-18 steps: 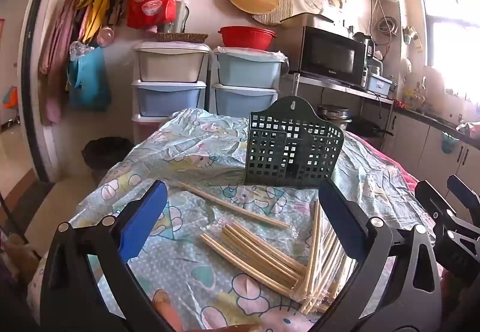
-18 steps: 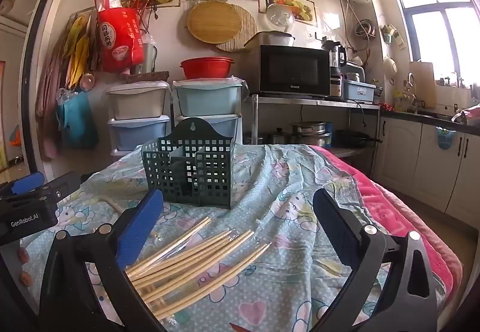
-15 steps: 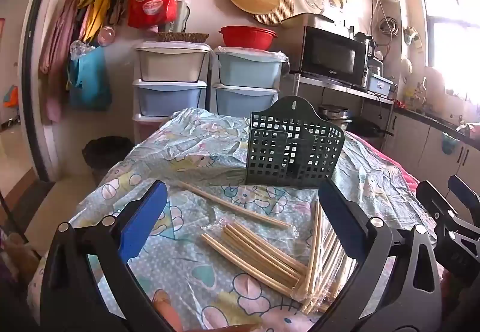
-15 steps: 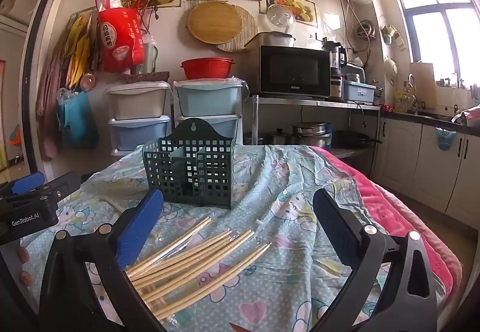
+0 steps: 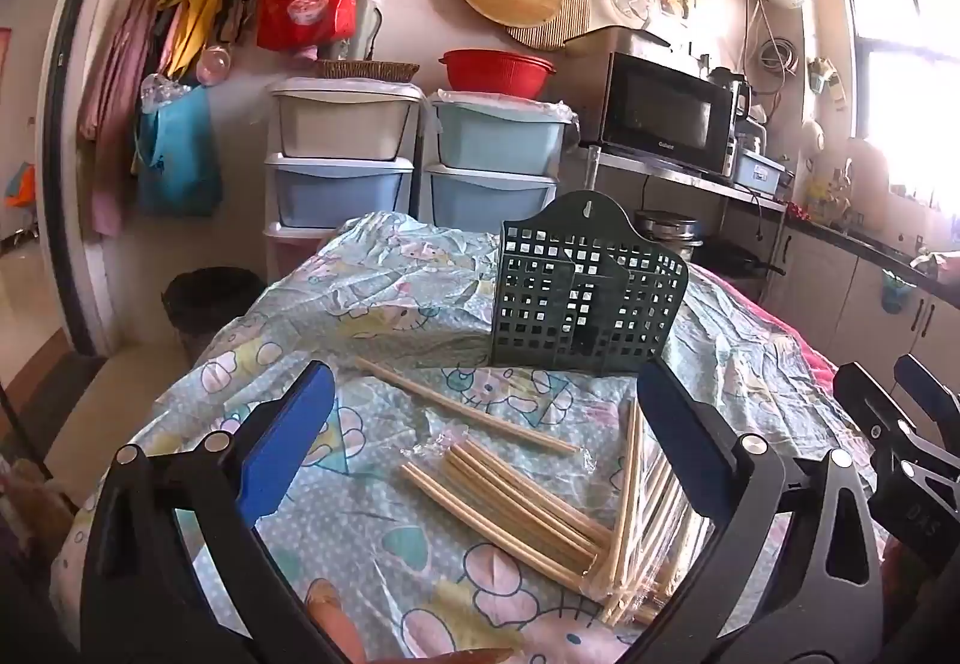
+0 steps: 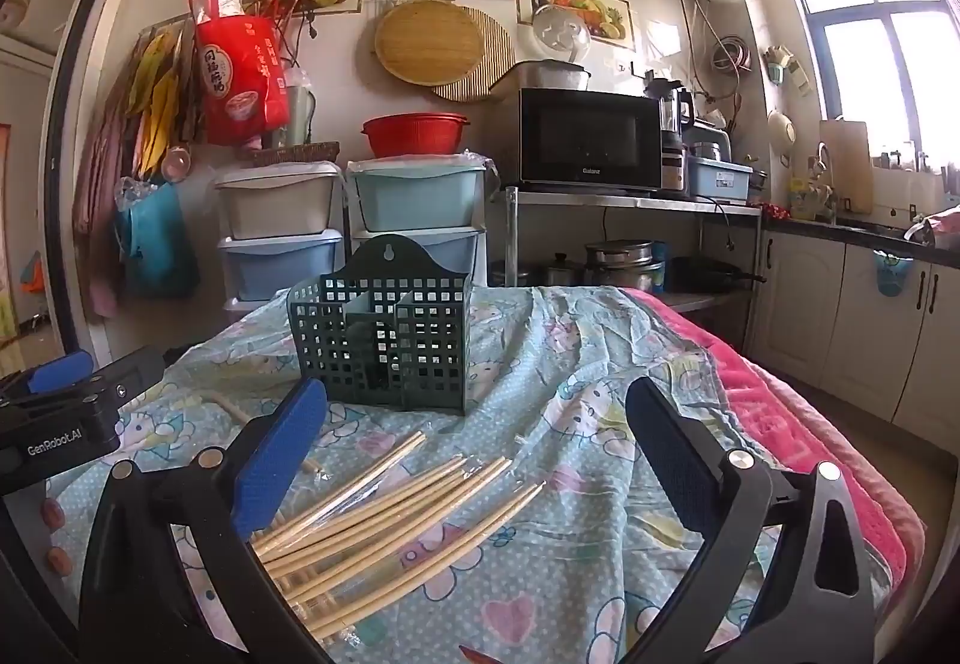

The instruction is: Organize utensils

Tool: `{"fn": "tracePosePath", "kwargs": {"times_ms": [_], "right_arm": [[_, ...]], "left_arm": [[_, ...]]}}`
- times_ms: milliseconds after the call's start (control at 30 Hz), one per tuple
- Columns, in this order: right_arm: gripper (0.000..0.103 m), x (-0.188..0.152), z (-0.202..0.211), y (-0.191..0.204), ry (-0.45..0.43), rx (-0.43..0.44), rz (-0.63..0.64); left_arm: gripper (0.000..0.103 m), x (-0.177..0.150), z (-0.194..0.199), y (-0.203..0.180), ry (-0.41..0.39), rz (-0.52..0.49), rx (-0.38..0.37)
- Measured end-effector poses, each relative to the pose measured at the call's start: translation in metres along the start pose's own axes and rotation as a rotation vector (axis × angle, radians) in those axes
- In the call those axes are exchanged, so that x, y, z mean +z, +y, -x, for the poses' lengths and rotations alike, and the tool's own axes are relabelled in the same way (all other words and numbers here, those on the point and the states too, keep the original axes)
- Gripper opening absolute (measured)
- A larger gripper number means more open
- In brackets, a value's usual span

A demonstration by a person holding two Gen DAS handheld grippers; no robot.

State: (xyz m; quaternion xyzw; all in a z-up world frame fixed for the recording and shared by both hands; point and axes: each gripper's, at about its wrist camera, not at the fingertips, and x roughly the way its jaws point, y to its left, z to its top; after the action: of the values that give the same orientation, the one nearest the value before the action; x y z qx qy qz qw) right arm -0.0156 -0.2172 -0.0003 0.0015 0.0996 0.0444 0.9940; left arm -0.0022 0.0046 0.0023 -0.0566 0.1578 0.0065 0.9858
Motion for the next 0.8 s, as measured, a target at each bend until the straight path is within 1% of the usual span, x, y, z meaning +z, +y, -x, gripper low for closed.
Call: {"fn": "tracePosePath", "kwargs": {"times_ms": [400,433,800], "right_arm": [[0.097,0.0017,0.0015,-0.0050,0.003,-0.003,-0.015],[0.097,0.0006,0.0026,0.0025,0.001,-0.010,-0.010],[0.097,0.0010,0.0024,0.0018,0.003,-0.012,-0.015]], "left_arm": [[0.094,-0.0006,0.0007,0.0013,0.001,0.004,-0.002],[0.094,-0.0005,0.0011,0.0017,0.001,0.005,-0.003],[0.094,-0.0004,0.0001,0.0016,0.002,0.007,-0.002]]}}
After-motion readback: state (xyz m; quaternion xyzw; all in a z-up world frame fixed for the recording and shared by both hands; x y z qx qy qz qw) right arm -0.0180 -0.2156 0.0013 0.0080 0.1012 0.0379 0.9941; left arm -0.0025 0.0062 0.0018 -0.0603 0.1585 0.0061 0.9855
